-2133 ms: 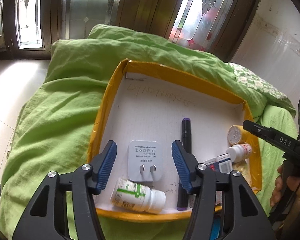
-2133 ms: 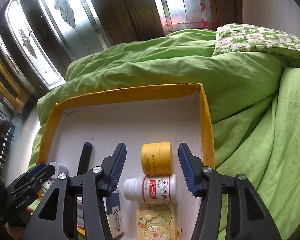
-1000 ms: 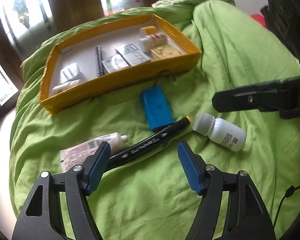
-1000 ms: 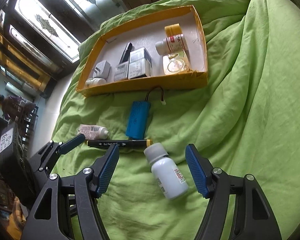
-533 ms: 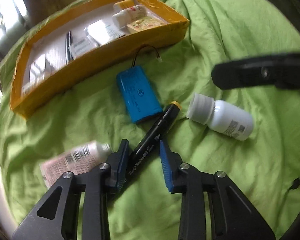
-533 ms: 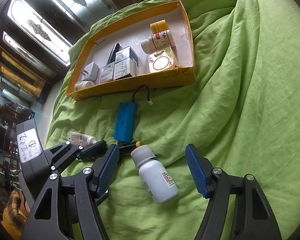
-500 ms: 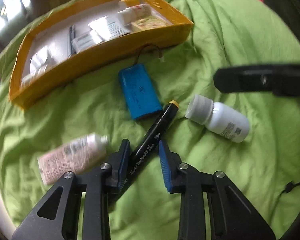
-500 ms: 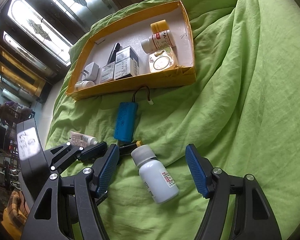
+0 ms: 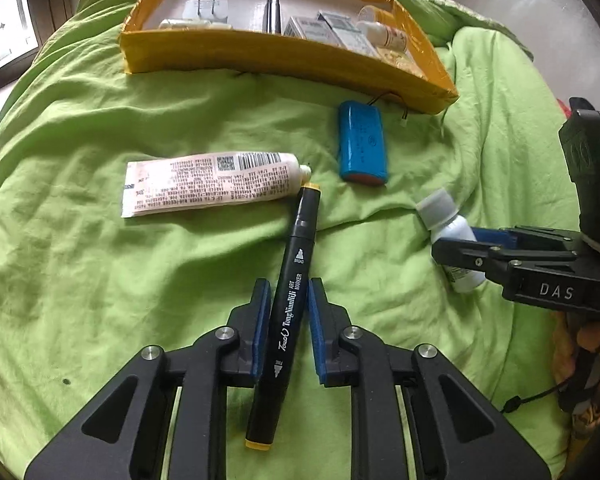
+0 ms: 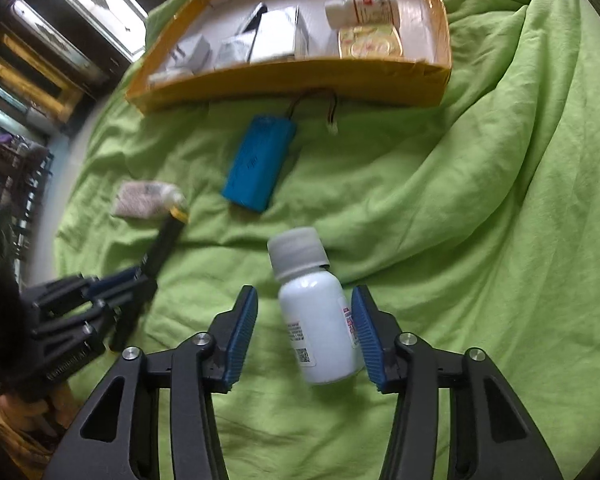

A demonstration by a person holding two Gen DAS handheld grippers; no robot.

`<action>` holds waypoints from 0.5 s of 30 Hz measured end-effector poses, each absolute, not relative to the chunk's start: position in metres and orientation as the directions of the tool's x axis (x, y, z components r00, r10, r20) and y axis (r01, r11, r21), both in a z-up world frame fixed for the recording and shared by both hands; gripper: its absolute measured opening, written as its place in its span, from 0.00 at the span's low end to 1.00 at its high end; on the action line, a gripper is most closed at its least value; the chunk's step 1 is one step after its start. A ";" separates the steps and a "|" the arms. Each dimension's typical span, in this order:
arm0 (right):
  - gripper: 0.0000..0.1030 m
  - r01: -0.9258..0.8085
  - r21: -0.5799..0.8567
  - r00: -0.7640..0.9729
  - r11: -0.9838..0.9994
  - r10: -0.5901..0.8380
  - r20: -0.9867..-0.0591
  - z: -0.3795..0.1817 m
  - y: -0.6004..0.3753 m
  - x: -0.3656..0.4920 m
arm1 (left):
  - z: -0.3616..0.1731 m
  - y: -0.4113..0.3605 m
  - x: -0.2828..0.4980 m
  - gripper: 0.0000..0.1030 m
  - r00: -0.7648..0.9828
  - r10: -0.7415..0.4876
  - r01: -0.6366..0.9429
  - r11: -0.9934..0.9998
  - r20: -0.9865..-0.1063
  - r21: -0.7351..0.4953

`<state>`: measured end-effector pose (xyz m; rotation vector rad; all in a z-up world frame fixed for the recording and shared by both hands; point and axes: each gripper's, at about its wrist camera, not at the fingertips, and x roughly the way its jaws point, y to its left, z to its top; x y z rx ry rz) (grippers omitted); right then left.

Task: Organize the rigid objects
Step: 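Grasp the black marker with the left gripper while the right grasps the white bottle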

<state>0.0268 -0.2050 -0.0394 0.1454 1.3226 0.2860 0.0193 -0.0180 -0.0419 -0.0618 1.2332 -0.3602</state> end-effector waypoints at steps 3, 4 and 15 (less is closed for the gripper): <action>0.32 -0.114 0.273 0.177 0.955 0.289 -0.941 -0.052 -0.205 0.026 | -0.041 -0.022 0.020 0.16 0.298 -0.291 0.247 0.943 -0.909 -0.221; 0.32 -0.116 0.268 0.178 0.956 0.286 -0.942 -0.053 -0.204 0.026 | -0.041 -0.021 0.022 0.16 0.300 -0.290 0.248 0.944 -0.909 -0.219; 0.30 -0.148 0.325 0.199 0.934 0.350 -0.915 -0.049 -0.193 0.022 | -0.043 -0.013 0.019 0.13 0.297 -0.308 0.240 0.940 -0.904 -0.242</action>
